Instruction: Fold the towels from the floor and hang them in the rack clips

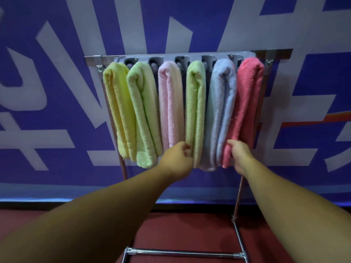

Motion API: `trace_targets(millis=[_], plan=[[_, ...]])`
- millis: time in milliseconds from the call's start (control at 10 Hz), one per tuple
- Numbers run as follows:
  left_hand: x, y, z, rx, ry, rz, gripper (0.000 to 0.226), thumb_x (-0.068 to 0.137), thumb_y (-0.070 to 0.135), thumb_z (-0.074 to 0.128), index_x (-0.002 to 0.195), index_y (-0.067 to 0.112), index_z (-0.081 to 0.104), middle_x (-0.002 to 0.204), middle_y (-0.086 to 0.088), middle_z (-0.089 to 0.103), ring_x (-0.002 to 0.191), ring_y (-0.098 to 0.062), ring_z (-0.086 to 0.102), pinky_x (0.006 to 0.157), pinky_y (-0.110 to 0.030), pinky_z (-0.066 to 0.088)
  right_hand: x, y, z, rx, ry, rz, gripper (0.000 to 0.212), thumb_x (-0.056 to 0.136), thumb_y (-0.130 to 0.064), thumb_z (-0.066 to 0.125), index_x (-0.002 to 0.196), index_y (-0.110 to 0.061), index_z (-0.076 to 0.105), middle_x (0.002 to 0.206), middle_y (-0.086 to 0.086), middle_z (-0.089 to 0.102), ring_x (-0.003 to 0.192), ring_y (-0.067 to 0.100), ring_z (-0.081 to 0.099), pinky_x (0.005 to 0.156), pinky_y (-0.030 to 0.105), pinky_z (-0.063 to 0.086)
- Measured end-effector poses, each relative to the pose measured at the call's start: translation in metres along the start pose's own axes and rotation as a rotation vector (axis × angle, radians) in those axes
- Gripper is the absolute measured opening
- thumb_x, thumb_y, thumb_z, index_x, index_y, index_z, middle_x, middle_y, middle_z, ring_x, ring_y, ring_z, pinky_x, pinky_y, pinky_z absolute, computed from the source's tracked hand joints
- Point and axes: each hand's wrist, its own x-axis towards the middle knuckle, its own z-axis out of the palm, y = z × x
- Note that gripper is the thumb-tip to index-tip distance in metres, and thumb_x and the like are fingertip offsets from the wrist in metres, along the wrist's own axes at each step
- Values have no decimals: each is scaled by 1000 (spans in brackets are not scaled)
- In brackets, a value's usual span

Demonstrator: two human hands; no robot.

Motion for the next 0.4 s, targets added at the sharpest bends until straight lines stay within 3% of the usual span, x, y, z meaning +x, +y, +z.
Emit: trace_targets(millis=[100, 200, 300, 400], plan=[[-1, -14, -8, 12, 35, -19, 36, 91, 21, 51, 127, 19, 58, 107, 0, 65, 103, -27, 63, 85, -31, 52, 2, 8, 5, 98, 20, 35, 20, 91, -20, 50, 77, -10, 62, 61, 5, 63, 56, 23, 59, 63, 37, 46], [3, -27, -15, -1, 25, -63, 43, 91, 16, 51, 134, 20, 53, 111, -1, 63, 96, -23, 61, 73, -26, 47, 0, 17, 9, 116, 4, 39, 23, 87, -28, 55, 95, -9, 64, 85, 7, 68, 76, 25, 63, 67, 34, 46], [-2, -33, -22, -12, 24, -82, 46, 90, 14, 51, 135, 20, 52, 98, 2, 62, 84, -21, 59, 69, -27, 48, -13, 34, 17, 84, 250, -21, 46, 84, -30, 64, 123, -9, 52, 113, 5, 63, 97, 25, 60, 83, 34, 45], [-11, -40, -29, -45, 18, -114, 49, 90, 12, 52, 138, 18, 49, 110, -4, 61, 87, -23, 62, 71, -30, 53, -32, 76, 42, -11, 302, 24, 46, 78, -28, 68, 118, -6, 58, 110, 8, 65, 92, 23, 59, 79, 32, 44]])
